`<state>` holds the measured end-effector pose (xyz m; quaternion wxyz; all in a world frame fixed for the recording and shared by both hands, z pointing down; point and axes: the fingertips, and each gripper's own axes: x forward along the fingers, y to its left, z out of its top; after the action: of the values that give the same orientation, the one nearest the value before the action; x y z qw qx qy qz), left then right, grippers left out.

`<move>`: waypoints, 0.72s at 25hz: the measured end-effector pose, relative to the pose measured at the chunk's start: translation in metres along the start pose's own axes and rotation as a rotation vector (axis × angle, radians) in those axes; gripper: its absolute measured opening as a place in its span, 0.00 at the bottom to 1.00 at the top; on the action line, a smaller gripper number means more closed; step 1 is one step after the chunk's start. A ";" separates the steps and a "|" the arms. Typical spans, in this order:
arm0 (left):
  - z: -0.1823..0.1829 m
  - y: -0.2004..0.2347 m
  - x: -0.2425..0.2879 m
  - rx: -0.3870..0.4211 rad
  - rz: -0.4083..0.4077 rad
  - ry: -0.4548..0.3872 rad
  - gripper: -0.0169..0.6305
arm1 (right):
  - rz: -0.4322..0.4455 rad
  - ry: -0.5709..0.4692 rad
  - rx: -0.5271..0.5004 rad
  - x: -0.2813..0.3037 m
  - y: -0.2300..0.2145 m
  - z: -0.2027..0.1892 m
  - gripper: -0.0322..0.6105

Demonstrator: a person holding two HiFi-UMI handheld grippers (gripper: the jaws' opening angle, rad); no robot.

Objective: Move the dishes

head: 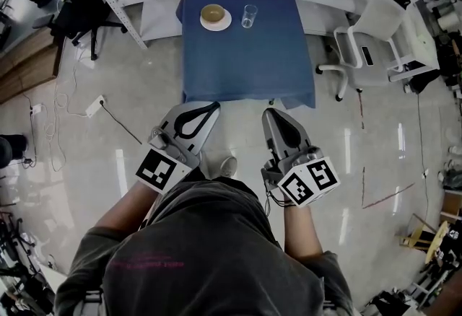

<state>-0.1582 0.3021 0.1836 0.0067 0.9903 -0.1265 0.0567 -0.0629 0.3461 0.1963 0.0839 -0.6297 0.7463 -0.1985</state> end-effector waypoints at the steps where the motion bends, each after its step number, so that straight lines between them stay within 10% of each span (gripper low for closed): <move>1: 0.000 -0.004 0.002 0.000 0.004 0.000 0.03 | 0.003 0.000 0.000 -0.004 -0.003 0.001 0.05; 18: 0.006 -0.064 0.017 0.037 0.067 -0.002 0.03 | 0.062 0.000 0.023 -0.065 -0.035 -0.003 0.05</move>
<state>-0.1254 0.3594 0.1792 -0.0137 0.9856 -0.1584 0.0583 -0.0201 0.4054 0.2049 0.0976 -0.6052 0.7632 -0.2045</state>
